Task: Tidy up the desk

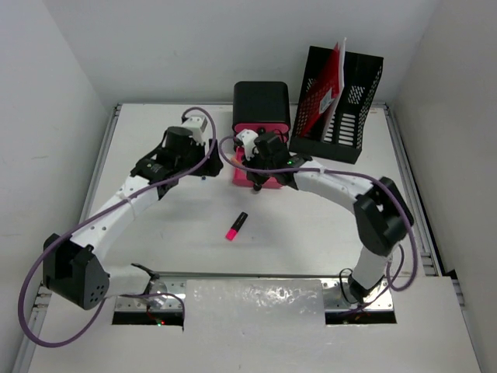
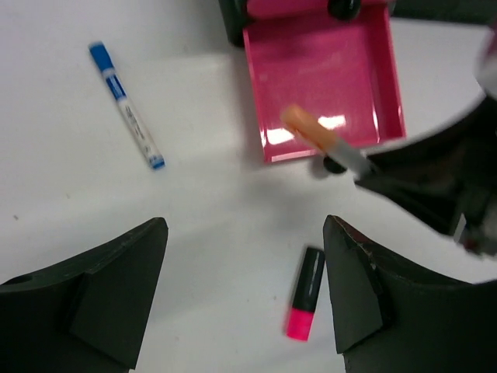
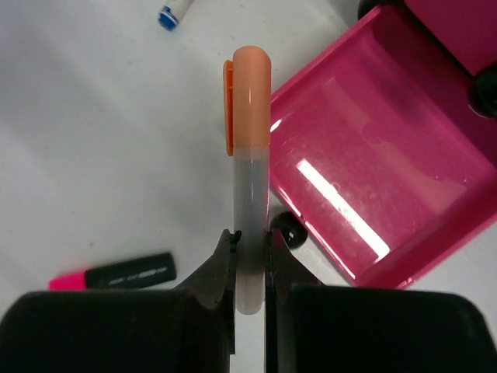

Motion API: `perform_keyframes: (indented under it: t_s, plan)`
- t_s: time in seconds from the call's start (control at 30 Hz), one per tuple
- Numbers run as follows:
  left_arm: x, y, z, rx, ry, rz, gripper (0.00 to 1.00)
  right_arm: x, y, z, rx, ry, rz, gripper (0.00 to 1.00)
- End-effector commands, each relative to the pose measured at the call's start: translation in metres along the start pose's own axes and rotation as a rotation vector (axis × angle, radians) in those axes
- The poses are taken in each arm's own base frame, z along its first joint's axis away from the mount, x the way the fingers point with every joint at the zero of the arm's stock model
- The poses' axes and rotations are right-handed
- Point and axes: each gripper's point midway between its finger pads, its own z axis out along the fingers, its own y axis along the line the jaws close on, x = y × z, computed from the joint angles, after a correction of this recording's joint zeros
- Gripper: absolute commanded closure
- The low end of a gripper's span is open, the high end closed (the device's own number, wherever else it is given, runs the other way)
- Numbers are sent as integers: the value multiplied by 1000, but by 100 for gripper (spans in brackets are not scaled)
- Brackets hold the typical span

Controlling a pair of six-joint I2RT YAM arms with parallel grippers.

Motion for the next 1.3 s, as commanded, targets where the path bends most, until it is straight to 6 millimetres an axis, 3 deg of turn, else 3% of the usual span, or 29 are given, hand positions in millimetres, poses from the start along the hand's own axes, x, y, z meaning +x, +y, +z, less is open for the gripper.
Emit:
perform_keyframes:
  t_s: [0.0, 0.17, 0.47, 0.5, 0.53, 0.6, 0.63, 0.67, 0.77, 0.87, 0.9, 0.97, 1.0, 1.03, 1.07, 1.1, 1.13, 1.2, 1.27]
  plan:
    - [26, -6, -10, 69, 57, -5, 27, -9, -19, 22, 59, -2, -47, 100]
    - [53, -8, -21, 93, 116, 14, 28, -11, -49, 47, 113, 6, -29, 100]
    - [75, -23, -22, 145, 178, 47, 28, -19, -94, 49, 238, -15, 1, 100]
    - [81, -24, -19, 146, 199, 53, 27, -17, -97, 49, 244, -6, 4, 96]
    - [84, -26, -17, 150, 212, 58, 27, -16, -100, 49, 251, -1, 9, 77]
    - [98, -32, -12, 161, 265, 77, 26, -9, -101, 49, 252, 30, 11, 60]
    - [100, -35, -12, 171, 277, 89, 14, -6, -100, 48, 250, 41, 10, 48]
    - [107, -44, -12, 189, 294, 112, 9, -4, -98, 46, 243, 46, 11, 45]
    - [124, -63, -13, 229, 339, 174, 8, -1, -92, 28, 233, 27, 19, 39]
    - [142, -73, -10, 247, 374, 208, 8, -8, -86, -5, 239, -26, 21, 39]
    - [146, -75, -7, 249, 380, 211, 10, -10, -84, -26, 248, -56, 26, 39]
    - [157, -74, 0, 234, 394, 223, 12, -13, -84, -46, 277, -100, 31, 39]
    - [161, -72, 2, 226, 400, 227, 13, 4, -82, -52, 288, -83, 41, 39]
    - [168, -68, 8, 205, 407, 233, 15, -6, -85, -74, 322, -137, 52, 38]
    - [171, -66, 10, 191, 410, 237, 17, -4, -85, -83, 338, -149, 53, 38]
    - [173, -63, 13, 180, 411, 239, 18, 11, -85, -88, 352, -135, 62, 39]
    - [176, -62, 16, 172, 414, 244, 20, 4, -85, -106, 375, -179, 66, 38]
    - [179, -61, 23, 165, 416, 242, 21, 18, -88, -119, 415, -175, 80, 39]
    - [184, -63, 29, 168, 430, 239, 22, 15, -92, -139, 456, -214, 92, 38]
